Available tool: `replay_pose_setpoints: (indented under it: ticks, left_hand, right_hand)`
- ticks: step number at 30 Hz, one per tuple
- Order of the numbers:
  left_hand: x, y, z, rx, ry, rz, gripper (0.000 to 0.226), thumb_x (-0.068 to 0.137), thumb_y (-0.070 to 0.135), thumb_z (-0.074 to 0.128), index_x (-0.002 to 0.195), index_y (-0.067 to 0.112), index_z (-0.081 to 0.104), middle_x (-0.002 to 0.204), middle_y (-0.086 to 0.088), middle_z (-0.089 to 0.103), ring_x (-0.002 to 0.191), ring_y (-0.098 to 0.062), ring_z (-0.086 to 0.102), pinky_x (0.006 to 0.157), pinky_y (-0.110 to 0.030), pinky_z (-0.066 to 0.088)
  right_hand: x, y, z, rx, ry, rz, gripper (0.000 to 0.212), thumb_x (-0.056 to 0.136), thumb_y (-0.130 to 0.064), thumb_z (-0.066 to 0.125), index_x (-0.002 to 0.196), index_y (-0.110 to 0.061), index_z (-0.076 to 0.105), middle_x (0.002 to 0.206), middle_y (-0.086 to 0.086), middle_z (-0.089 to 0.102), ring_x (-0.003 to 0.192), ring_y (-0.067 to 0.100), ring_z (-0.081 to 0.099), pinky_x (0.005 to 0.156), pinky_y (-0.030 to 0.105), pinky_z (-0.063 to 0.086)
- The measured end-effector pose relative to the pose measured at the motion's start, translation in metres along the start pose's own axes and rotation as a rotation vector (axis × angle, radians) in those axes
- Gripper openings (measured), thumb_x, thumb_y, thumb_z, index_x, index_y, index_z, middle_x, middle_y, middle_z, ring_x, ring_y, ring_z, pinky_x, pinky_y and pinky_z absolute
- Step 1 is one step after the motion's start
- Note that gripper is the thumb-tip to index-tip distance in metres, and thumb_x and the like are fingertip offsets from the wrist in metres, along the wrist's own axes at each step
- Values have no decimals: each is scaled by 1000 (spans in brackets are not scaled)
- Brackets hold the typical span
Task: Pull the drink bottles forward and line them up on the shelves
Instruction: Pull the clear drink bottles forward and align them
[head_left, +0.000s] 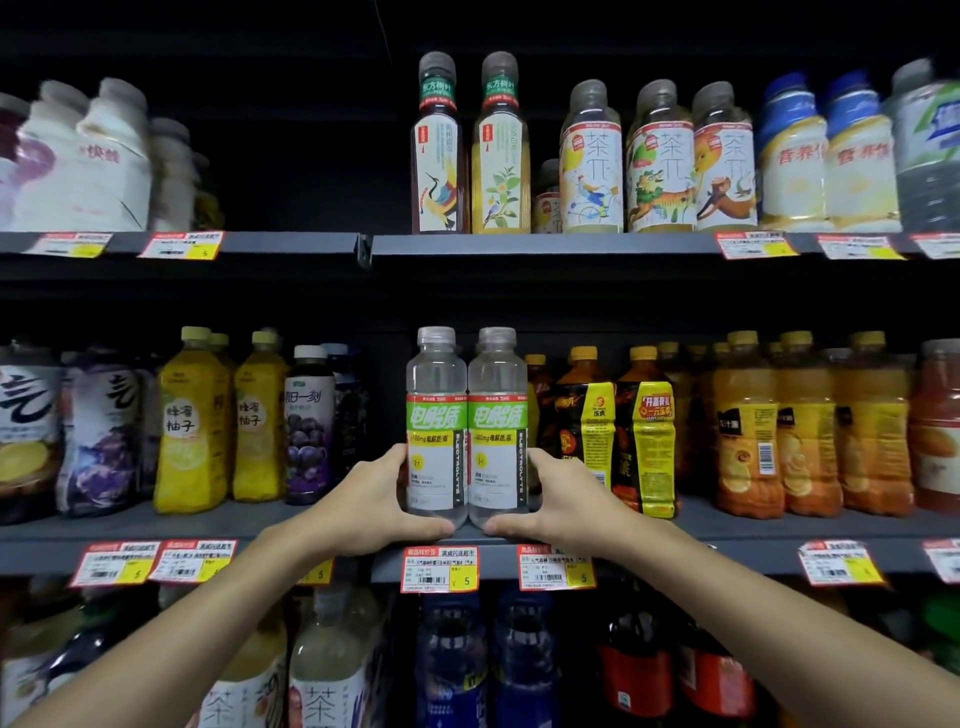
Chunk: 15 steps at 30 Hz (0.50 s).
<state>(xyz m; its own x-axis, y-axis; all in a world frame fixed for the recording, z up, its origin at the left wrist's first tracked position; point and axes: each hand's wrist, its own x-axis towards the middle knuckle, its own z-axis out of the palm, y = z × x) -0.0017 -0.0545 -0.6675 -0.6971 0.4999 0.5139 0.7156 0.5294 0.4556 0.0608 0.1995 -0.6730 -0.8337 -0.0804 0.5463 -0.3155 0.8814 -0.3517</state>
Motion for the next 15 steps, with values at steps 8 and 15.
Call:
replay_pose_setpoints:
  ticks: [8,15]
  left_hand:
    - [-2,-3,-3,-18,-6,38,86,54,68,87,126,44,46,108,34,63,102,23,55,75,3,40]
    - [-2,-6,-2,-29,6,35,83,53,66,88,123,46,46,103,39,64,101,21,57,74,3,41]
  right_hand:
    - [-4,0,-6,-84,-10,-64,89,69,-74,76,138,-31,42,119,-15,67,99,2,61,81,27,55]
    - [-6,1,-6,-32,-2,-83,89,69,-72,76,140,-31,42,120,-18,66,89,-8,56,77,14,48]
